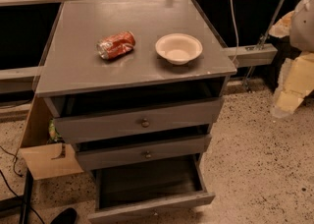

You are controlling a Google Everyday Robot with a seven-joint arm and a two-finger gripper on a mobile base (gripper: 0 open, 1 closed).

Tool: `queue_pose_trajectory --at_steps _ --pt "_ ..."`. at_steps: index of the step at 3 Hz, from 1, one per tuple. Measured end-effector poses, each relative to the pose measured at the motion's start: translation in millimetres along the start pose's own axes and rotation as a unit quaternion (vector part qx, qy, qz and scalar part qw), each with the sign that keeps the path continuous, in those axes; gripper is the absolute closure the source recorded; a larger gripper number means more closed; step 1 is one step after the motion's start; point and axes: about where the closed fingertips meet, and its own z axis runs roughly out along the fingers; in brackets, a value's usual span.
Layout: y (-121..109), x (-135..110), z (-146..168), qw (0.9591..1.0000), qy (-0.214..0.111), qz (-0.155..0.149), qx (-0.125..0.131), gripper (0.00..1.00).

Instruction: Place coke can into bottom drawer

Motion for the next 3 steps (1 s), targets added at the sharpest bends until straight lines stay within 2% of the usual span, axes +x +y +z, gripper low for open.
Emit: queue_pose_trajectory --at_steps 1,2,3 --pt "0.0 -0.1 0.0 1.0000 0.000 0.000 0.000 0.00" --pt "-0.2 -12.4 -2.6 0.9989 -0.006 -0.038 0.029 0.00" --pt "-6.4 -53.4 -1.1 0.9851 -0.020 -0.149 0.084 0.00"
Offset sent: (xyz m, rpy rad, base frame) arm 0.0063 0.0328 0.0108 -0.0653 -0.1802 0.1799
